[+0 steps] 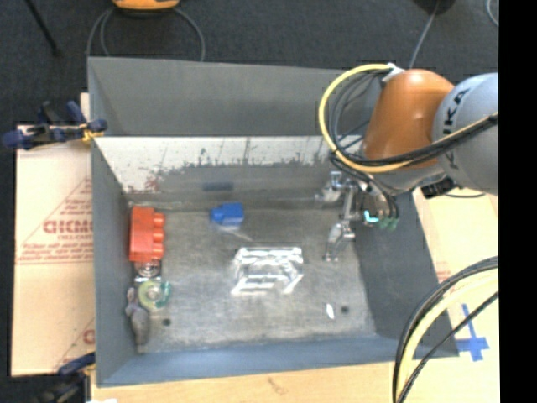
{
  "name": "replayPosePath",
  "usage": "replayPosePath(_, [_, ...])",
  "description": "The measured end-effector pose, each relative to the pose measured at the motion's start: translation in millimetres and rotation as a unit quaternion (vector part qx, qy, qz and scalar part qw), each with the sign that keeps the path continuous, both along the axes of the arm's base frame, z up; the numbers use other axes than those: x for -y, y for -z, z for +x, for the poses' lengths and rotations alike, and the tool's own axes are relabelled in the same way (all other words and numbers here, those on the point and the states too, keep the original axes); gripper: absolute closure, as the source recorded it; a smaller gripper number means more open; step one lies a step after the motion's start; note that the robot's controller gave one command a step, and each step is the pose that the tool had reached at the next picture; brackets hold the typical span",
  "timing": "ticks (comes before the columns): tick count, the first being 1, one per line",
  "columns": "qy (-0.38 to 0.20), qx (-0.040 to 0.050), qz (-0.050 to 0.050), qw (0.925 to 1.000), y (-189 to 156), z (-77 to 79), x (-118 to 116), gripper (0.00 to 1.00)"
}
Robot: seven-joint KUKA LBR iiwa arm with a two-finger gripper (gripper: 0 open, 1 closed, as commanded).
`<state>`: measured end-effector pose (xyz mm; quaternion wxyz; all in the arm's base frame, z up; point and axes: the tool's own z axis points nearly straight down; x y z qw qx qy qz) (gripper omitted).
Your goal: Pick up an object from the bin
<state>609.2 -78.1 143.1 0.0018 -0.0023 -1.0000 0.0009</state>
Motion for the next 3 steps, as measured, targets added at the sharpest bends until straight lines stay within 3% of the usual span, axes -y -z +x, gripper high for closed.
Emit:
replayPosePath(1, [-0.096,0.0049,0.000,0.9954,64,-54.3,-33,0.00])
replayPosePath(2, [-0.127,0.0065,-0.002,0.9918,66,-9.1,-85,0.00])
replayPosePath(3, [-0.126,0.0116,-0.002,0.9919,64,-7.5,-84,1.00])
